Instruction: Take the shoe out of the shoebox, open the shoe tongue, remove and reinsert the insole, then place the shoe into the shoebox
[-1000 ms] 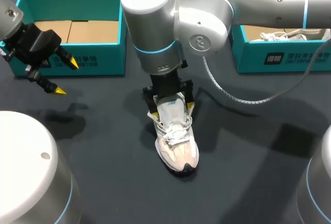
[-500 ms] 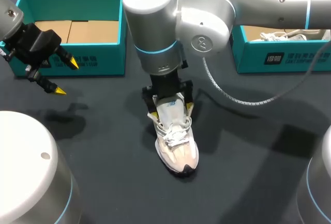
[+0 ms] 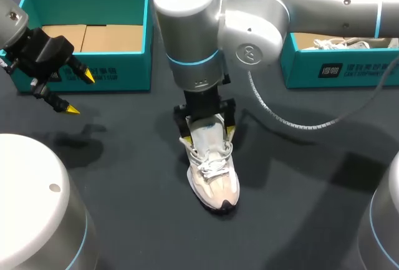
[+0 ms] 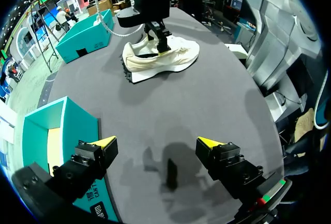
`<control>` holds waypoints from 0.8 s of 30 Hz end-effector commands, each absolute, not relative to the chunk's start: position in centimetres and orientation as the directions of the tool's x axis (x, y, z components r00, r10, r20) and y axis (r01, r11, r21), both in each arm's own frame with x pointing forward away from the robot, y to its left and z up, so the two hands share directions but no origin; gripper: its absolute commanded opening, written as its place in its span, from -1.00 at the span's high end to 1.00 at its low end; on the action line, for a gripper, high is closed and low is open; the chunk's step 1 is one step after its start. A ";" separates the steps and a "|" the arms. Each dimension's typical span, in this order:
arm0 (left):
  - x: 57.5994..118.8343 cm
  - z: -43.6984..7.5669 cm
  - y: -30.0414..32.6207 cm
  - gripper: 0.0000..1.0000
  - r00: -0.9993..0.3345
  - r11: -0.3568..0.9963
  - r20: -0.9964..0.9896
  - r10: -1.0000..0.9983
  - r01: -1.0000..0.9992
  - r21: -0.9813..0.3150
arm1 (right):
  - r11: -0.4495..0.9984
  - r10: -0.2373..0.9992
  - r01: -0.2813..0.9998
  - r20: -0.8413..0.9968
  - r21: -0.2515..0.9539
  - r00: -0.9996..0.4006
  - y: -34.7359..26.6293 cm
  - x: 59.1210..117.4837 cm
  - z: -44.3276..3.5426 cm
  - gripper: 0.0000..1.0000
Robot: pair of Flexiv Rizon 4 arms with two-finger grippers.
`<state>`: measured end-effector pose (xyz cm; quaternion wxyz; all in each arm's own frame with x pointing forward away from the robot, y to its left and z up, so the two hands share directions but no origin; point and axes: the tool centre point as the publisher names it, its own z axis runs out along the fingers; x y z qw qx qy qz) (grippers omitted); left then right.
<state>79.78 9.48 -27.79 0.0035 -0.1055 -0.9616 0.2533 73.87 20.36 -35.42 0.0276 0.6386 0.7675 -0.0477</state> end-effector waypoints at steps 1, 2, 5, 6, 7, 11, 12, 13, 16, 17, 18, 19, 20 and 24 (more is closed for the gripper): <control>79.7 -27.8 9.5 -1.00 -0.978 0.851 -0.046 0.205 0.202 -0.485 | 0.179 0.979 0.984 -0.096 -0.022 -0.181 19.8 73.1 -34.9 -1.00; 79.7 -27.8 9.5 -1.00 -0.978 0.851 -0.046 0.205 0.202 -0.485 | 0.181 0.979 0.983 -0.094 -0.020 -0.182 19.8 73.0 -34.8 -1.00; 79.7 -27.8 9.5 -1.00 -0.978 0.851 -0.046 0.205 0.202 -0.485 | 0.185 0.979 0.983 -0.089 -0.017 -0.186 19.8 72.8 -34.6 -1.00; 79.7 -27.8 9.5 -1.00 -0.978 0.851 -0.046 0.205 0.202 -0.485 | 0.185 0.978 0.983 -0.090 -0.017 -0.186 19.8 72.7 -34.5 -1.00; 79.7 -27.8 9.5 -1.00 -0.978 0.851 -0.046 0.205 0.202 -0.485 | 0.186 0.978 0.982 -0.090 -0.017 -0.186 19.8 72.7 -34.5 -1.00; 79.7 -27.8 9.5 -1.00 -0.978 0.851 -0.046 0.205 0.202 -0.485 | 0.191 0.978 0.981 -0.085 -0.021 -0.192 19.8 72.4 -34.4 -1.00; 79.7 -27.8 9.5 -1.00 -0.978 0.851 -0.046 0.205 0.202 -0.485 | 0.193 0.978 0.981 -0.083 -0.024 -0.194 19.8 72.3 -34.5 -1.00; 79.7 -27.8 9.5 -1.00 -0.978 0.851 -0.046 0.205 0.202 -0.485 | 0.193 0.978 0.981 -0.081 -0.028 -0.195 19.8 72.2 -34.5 -1.00; 79.7 -27.8 9.5 -1.00 -0.978 0.851 -0.046 0.205 0.202 -0.485 | 0.192 0.978 0.981 -0.075 -0.036 -0.194 19.6 71.8 -34.7 -1.00; 79.7 -27.8 9.5 -1.00 -0.978 0.851 -0.046 0.205 0.202 -0.485 | 0.189 0.979 0.981 -0.074 -0.039 -0.192 19.5 71.7 -34.7 -1.00; 79.7 -27.8 9.5 -1.00 -0.978 0.851 -0.046 0.205 0.202 -0.485 | 0.189 0.979 0.981 -0.070 -0.040 -0.191 19.5 71.5 -34.8 -1.00; 79.7 -27.8 9.5 -1.00 -0.978 0.851 -0.046 0.205 0.202 -0.485 | 0.189 0.979 0.981 -0.067 -0.041 -0.191 19.4 71.3 -34.9 -1.00; 79.7 -27.8 9.5 -1.00 -0.978 0.851 -0.046 0.205 0.202 -0.485 | 0.186 0.980 0.982 -0.067 -0.045 -0.189 19.4 71.1 -34.9 -1.00; 79.7 -27.8 9.5 -1.00 -0.978 0.851 -0.046 0.205 0.202 -0.485 | 0.179 0.981 0.983 -0.064 -0.051 -0.182 19.2 70.4 -35.0 -1.00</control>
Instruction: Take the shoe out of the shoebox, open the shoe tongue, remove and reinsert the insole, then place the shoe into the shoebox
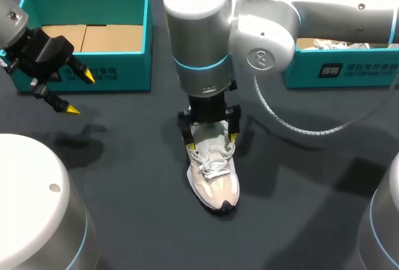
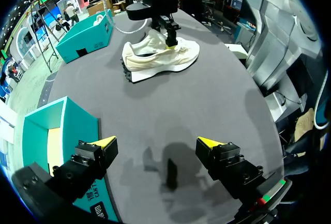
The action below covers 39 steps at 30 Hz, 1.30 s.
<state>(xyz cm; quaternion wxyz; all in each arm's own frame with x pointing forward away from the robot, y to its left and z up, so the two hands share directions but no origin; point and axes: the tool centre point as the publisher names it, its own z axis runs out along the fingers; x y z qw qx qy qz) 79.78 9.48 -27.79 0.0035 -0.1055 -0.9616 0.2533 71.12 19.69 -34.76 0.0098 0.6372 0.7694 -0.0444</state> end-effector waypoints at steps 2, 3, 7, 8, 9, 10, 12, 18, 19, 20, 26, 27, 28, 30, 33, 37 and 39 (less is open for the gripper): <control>79.7 -27.8 9.5 -1.00 -0.978 0.851 -0.046 0.205 0.202 -0.485 | 0.170 0.983 0.984 -0.064 -0.050 -0.174 19.1 69.9 -34.9 -1.00; 79.7 -27.8 9.5 -1.00 -0.978 0.851 -0.046 0.205 0.202 -0.485 | 0.168 0.983 0.984 -0.065 -0.050 -0.171 19.1 69.7 -34.8 -1.00; 79.7 -27.8 9.5 -1.00 -0.978 0.851 -0.046 0.205 0.202 -0.485 | 0.155 0.984 0.987 -0.079 -0.048 -0.159 18.9 69.0 -34.2 -1.00; 79.7 -27.8 9.5 -1.00 -0.978 0.851 -0.046 0.205 0.202 -0.485 | 0.154 0.984 0.987 -0.081 -0.046 -0.157 18.9 68.9 -34.0 -1.00; 79.7 -27.8 9.5 -1.00 -0.978 0.851 -0.046 0.205 0.202 -0.485 | 0.153 0.984 0.987 -0.084 -0.044 -0.156 18.9 68.8 -33.9 -1.00; 79.7 -27.8 9.5 -1.00 -0.978 0.851 -0.046 0.205 0.202 -0.485 | 0.152 0.984 0.987 -0.086 -0.043 -0.156 18.8 68.7 -33.8 -1.00; 79.7 -27.8 9.5 -1.00 -0.978 0.851 -0.046 0.205 0.202 -0.485 | 0.151 0.984 0.988 -0.090 -0.041 -0.154 18.8 68.6 -33.7 -1.00; 79.7 -27.8 9.5 -1.00 -0.978 0.851 -0.046 0.205 0.202 -0.485 | 0.163 0.981 0.986 -0.105 -0.025 -0.165 18.8 67.9 -32.5 -1.00; 79.7 -27.8 9.5 -1.00 -0.978 0.851 -0.046 0.205 0.202 -0.485 | 0.164 0.980 0.986 -0.111 -0.022 -0.166 18.8 67.6 -32.1 -1.00; 79.7 -27.8 9.5 -1.00 -0.978 0.851 -0.046 0.205 0.202 -0.485 | 0.169 0.979 0.985 -0.114 -0.019 -0.170 18.8 67.4 -31.8 -1.00; 79.7 -27.8 9.5 -1.00 -0.978 0.851 -0.046 0.205 0.202 -0.485 | 0.189 0.976 0.982 -0.106 -0.020 -0.190 19.0 65.8 -30.6 -1.00; 79.7 -27.8 9.5 -1.00 -0.978 0.851 -0.046 0.205 0.202 -0.485 | 0.190 0.976 0.982 -0.106 -0.022 -0.191 18.9 65.5 -30.5 -1.00; 79.7 -27.8 9.5 -1.00 -0.978 0.851 -0.046 0.205 0.202 -0.485 | 0.190 0.976 0.981 -0.105 -0.024 -0.192 18.8 65.2 -30.3 -1.00; 79.7 -27.8 9.5 -1.00 -0.978 0.851 -0.046 0.205 0.202 -0.485 | 0.194 0.977 0.981 -0.092 -0.014 -0.194 18.7 64.5 -29.8 -0.95; 79.7 -27.8 9.5 -1.00 -0.978 0.851 -0.046 0.205 0.202 -0.485 | 0.209 0.975 0.978 -0.080 0.002 -0.208 18.6 63.9 -29.1 -0.23; 79.7 -27.8 9.5 -1.00 -0.978 0.851 -0.046 0.205 0.202 -0.485 | 0.217 0.972 0.976 -0.095 0.006 -0.216 19.0 63.5 -28.3 0.04; 79.7 -27.8 9.5 -1.00 -0.978 0.851 -0.046 0.205 0.202 -0.485 | 0.219 0.971 0.976 -0.105 0.008 -0.217 19.1 63.5 -28.0 0.15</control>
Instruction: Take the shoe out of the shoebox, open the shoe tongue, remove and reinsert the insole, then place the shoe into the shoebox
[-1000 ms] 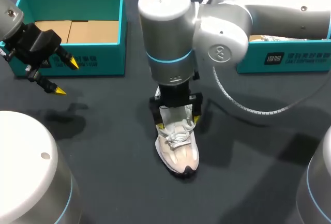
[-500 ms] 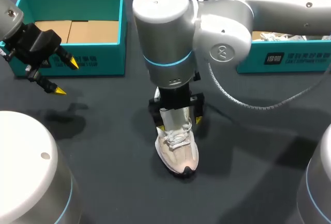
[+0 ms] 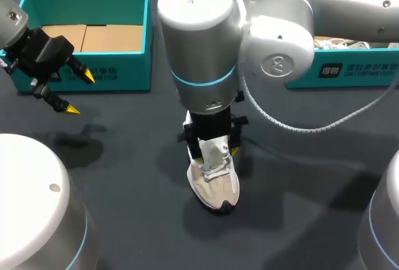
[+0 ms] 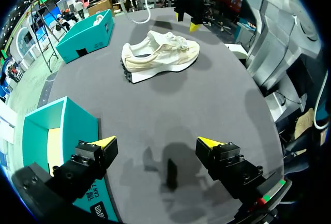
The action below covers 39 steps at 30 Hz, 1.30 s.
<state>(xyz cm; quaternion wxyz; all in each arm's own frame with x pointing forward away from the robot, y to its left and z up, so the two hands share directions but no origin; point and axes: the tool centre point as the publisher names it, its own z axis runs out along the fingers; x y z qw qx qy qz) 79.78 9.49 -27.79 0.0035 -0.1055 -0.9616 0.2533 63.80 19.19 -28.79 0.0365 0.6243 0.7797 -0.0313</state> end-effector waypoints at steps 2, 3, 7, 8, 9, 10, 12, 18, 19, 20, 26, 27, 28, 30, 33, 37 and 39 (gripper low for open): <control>79.7 -27.8 9.5 -1.00 -0.978 0.851 -0.046 0.205 0.202 -0.485 | 0.220 0.970 0.975 -0.111 0.010 -0.217 19.2 63.6 -27.9 0.24; 79.7 -27.8 9.5 -1.00 -0.978 0.851 -0.046 0.205 0.202 -0.485 | 0.220 0.970 0.976 -0.112 0.011 -0.217 19.2 63.7 -27.9 0.36; 79.7 -27.8 9.5 -1.00 -0.978 0.851 -0.046 0.205 0.202 -0.485 | 0.242 0.965 0.970 -0.105 0.017 -0.239 19.4 64.8 -28.0 0.36; 79.7 -27.8 9.5 -1.00 -0.978 0.851 -0.046 0.205 0.202 -0.485 | 0.246 0.964 0.969 -0.108 0.013 -0.243 19.6 65.1 -28.1 0.34; 79.7 -27.8 9.5 -1.00 -0.978 0.851 -0.046 0.205 0.202 -0.485 | 0.244 0.964 0.970 -0.115 0.005 -0.242 19.7 65.4 -28.2 0.34; 79.7 -27.8 9.5 -1.00 -0.978 0.851 -0.046 0.205 0.202 -0.485 | 0.251 0.962 0.968 -0.111 0.006 -0.249 19.8 65.7 -28.3 0.34; 79.7 -27.8 9.5 -1.00 -0.978 0.851 -0.046 0.205 0.202 -0.485 | 0.260 0.960 0.966 -0.113 0.004 -0.258 20.0 66.3 -28.4 0.32; 79.7 -27.8 9.5 -1.00 -0.978 0.851 -0.046 0.205 0.202 -0.485 | 0.281 0.953 0.960 -0.115 0.001 -0.280 20.3 68.3 -29.4 0.30; 79.7 -27.8 9.5 -1.00 -0.978 0.851 -0.046 0.205 0.202 -0.485 | 0.273 0.956 0.962 -0.115 0.000 -0.271 20.4 68.8 -29.6 0.31; 79.7 -27.8 9.5 -1.00 -0.978 0.851 -0.046 0.205 0.202 -0.485 | 0.272 0.956 0.962 -0.117 -0.002 -0.271 20.4 69.2 -29.8 0.33; 79.7 -27.8 9.5 -1.00 -0.978 0.851 -0.046 0.205 0.202 -0.485 | 0.287 0.954 0.958 -0.094 0.002 -0.286 20.5 71.3 -31.6 0.35; 79.7 -27.8 9.5 -1.00 -0.978 0.851 -0.046 0.205 0.202 -0.485 | 0.286 0.954 0.958 -0.090 0.001 -0.285 20.4 71.6 -31.8 0.36; 79.7 -27.8 9.5 -1.00 -0.978 0.851 -0.046 0.205 0.202 -0.485 | 0.286 0.955 0.958 -0.089 0.001 -0.285 20.4 71.8 -32.1 0.36; 79.7 -27.8 9.5 -1.00 -0.978 0.851 -0.046 0.205 0.202 -0.485 | 0.285 0.955 0.958 -0.082 0.000 -0.284 20.4 72.1 -32.6 0.36; 79.7 -27.8 9.5 -1.00 -0.978 0.851 -0.046 0.205 0.202 -0.485 | 0.270 0.961 0.963 -0.061 -0.007 -0.270 20.2 72.6 -33.7 0.36; 79.7 -27.8 9.5 -1.00 -0.978 0.851 -0.046 0.205 0.202 -0.485 | 0.258 0.965 0.966 -0.046 -0.016 -0.258 19.8 72.8 -34.5 0.46; 79.7 -27.8 9.5 -1.00 -0.978 0.851 -0.046 0.205 0.202 -0.485 | 0.249 0.966 0.968 -0.073 -0.015 -0.249 19.7 72.5 -33.9 0.45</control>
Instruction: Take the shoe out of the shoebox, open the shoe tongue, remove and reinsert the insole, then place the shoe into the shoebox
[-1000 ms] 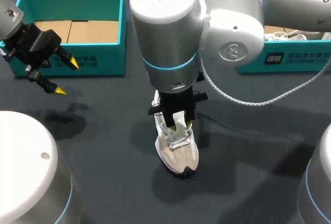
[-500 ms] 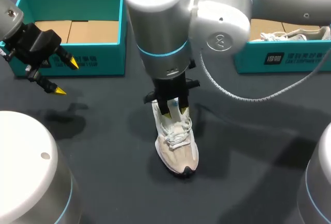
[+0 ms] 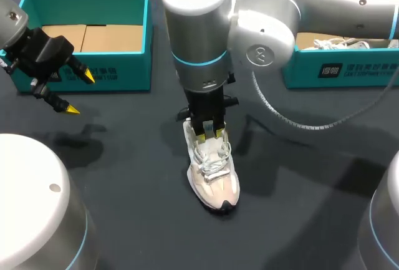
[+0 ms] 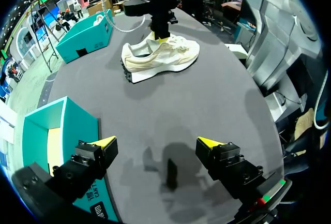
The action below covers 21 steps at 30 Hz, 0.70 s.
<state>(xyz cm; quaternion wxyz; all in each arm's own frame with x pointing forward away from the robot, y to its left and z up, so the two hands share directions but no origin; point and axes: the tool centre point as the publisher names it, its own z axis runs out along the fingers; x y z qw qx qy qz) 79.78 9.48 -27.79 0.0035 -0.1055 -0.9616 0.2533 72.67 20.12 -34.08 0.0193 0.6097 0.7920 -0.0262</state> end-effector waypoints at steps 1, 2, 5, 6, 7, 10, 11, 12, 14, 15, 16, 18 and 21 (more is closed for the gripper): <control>79.7 -27.8 9.5 -1.00 -0.978 0.851 -0.046 0.205 0.202 -0.485 | 0.248 0.965 0.969 -0.086 -0.003 -0.247 19.7 72.2 -33.4 0.45; 79.7 -27.8 9.5 -1.00 -0.978 0.851 -0.046 0.205 0.202 -0.485 | 0.242 0.965 0.970 -0.102 -0.001 -0.241 19.7 72.0 -32.9 0.45; 79.7 -27.8 9.5 -1.00 -0.978 0.851 -0.046 0.205 0.202 -0.485 | 0.250 0.961 0.968 -0.121 0.015 -0.247 19.8 71.6 -32.2 0.44; 79.7 -27.8 9.5 -1.00 -0.978 0.851 -0.046 0.205 0.202 -0.485 | 0.256 0.960 0.967 -0.121 0.018 -0.252 19.8 71.6 -32.3 0.43; 79.7 -27.8 9.5 -1.00 -0.978 0.851 -0.046 0.205 0.202 -0.485 | 0.261 0.959 0.965 -0.116 0.018 -0.258 19.9 71.8 -32.6 0.43; 79.7 -27.8 9.5 -1.00 -0.978 0.851 -0.046 0.205 0.202 -0.485 | 0.284 0.956 0.959 -0.071 -0.003 -0.283 20.0 72.6 -34.1 0.43; 79.7 -27.8 9.5 -1.00 -0.978 0.851 -0.046 0.205 0.202 -0.485 | 0.289 0.955 0.957 -0.062 -0.008 -0.289 20.0 72.8 -34.6 0.42; 79.7 -27.8 9.5 -1.00 -0.978 0.851 -0.046 0.205 0.202 -0.485 | 0.293 0.955 0.956 -0.056 -0.007 -0.293 20.1 73.0 -34.9 0.42; 79.7 -27.8 9.5 -1.00 -0.978 0.851 -0.046 0.205 0.202 -0.485 | 0.295 0.955 0.955 -0.043 -0.004 -0.295 19.9 73.6 -35.7 0.44; 79.7 -27.8 9.5 -1.00 -0.978 0.851 -0.046 0.205 0.202 -0.485 | 0.294 0.955 0.956 -0.039 -0.003 -0.294 19.7 73.8 -36.0 0.45; 79.7 -27.8 9.5 -1.00 -0.978 0.851 -0.046 0.205 0.202 -0.485 | 0.293 0.956 0.956 -0.025 -0.008 -0.293 19.6 74.0 -36.4 0.46; 79.7 -27.8 9.5 -1.00 -0.978 0.851 -0.046 0.205 0.202 -0.485 | 0.295 0.955 0.956 -0.018 -0.016 -0.295 19.6 74.4 -36.8 0.49; 79.7 -27.8 9.5 -1.00 -0.978 0.851 -0.046 0.205 0.202 -0.485 | 0.313 0.949 0.950 -0.034 -0.010 -0.313 19.8 74.3 -35.9 0.50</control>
